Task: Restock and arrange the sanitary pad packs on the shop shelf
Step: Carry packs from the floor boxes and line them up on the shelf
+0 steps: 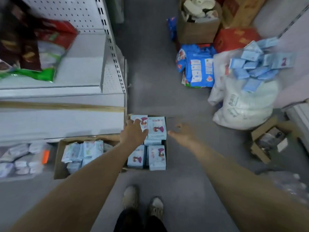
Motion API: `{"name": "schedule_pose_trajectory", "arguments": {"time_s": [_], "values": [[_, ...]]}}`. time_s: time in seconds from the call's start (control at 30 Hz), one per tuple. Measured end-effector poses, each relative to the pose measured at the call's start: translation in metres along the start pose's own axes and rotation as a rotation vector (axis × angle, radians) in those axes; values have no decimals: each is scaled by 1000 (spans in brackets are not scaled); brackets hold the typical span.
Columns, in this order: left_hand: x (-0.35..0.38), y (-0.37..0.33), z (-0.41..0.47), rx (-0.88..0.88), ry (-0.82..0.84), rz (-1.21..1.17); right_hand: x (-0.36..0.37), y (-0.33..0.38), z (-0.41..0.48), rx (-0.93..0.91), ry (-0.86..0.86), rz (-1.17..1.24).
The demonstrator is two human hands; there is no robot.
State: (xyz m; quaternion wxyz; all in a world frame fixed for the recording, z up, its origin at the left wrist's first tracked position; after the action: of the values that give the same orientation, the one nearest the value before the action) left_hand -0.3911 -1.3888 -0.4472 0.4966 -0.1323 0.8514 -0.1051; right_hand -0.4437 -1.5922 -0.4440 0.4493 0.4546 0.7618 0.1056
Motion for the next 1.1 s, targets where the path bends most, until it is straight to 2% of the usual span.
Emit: {"name": "schedule_pose_trajectory", "arguments": {"time_s": [0.17,0.3,0.4,0.5,0.7,0.93,1.1], "values": [[99,76,30,-154,101,-74,76,-59,30,144,126,104],[146,104,52,-218,123,-151,115,-87,61,163,151,130],[170,114,79,-269,100,-219,128,-98,91,217,99,155],[193,122,111,-293,92,-280,150,-109,133,181,82,147],[211,120,167,-329,26,-431,181,-128,193,236,-14,295],[241,134,223,-384,-29,-522,196,-135,234,149,-188,345],[252,138,238,-393,-31,-613,207,-141,246,203,-220,482]]}}
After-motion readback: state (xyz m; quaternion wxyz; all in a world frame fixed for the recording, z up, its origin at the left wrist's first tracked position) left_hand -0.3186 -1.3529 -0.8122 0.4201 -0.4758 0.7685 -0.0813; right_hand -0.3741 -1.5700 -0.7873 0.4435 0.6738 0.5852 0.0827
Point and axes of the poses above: each hand's wrist, its own z-axis towards the middle knuckle, its own x-axis out of the palm, y = z × x, the point moved 2 cm from there along z, towards the middle knuckle, and after that the axes turned 5 degrees about -x, right-handed, at the moved point
